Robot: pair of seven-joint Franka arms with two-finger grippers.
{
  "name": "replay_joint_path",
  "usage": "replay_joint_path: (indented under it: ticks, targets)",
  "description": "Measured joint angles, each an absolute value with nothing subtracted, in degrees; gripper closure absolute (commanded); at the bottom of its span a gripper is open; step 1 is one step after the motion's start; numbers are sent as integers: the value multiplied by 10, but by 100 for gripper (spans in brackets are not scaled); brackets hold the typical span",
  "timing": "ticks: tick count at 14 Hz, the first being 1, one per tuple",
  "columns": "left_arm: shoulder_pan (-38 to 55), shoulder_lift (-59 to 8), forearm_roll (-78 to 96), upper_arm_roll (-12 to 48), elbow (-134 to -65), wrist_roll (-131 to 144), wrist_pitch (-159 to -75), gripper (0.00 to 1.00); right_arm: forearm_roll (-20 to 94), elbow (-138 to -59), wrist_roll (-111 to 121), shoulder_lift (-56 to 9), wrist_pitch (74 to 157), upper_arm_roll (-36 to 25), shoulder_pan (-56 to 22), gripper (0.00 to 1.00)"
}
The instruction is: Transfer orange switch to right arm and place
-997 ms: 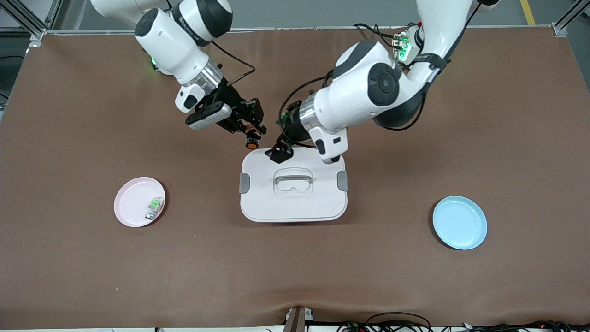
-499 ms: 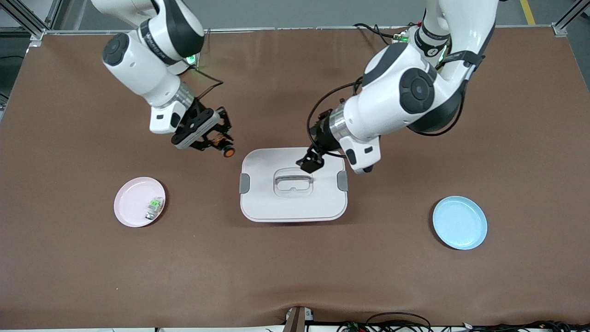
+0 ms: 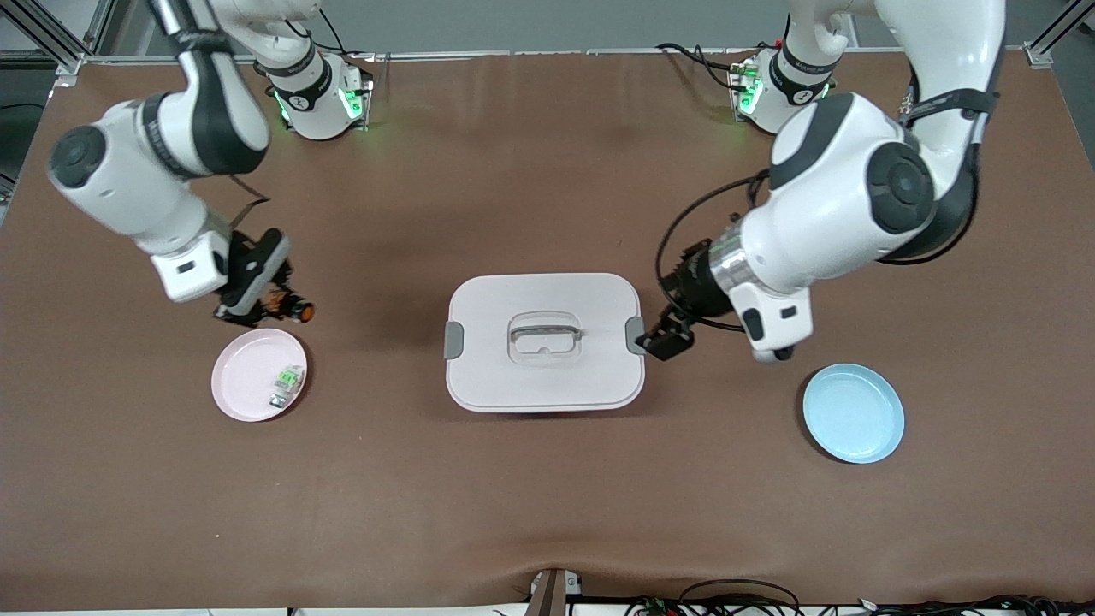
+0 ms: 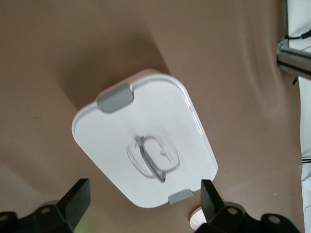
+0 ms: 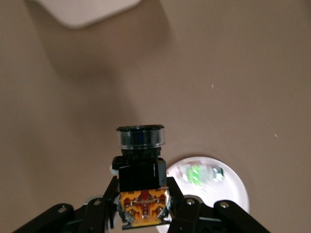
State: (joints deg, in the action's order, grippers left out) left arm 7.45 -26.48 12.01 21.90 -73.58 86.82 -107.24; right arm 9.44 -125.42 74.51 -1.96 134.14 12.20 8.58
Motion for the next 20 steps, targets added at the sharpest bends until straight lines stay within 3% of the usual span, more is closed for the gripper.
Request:
replay_joint_path:
  ticks: [7, 13, 20]
  targets:
    - [-3, -254, 19, 218, -736, 651, -1022, 0, 74, -1239, 995, -170, 1489, 122, 193, 100]
    - [-77, -234, -6, 217, -736, 430, -965, 0, 69, -1194, 1011, -263, 1507, 122, 215, 100]
    - [-120, -200, -60, 216, -735, 248, -929, 0, 69, -1183, 1017, -311, 1548, 122, 220, 100]
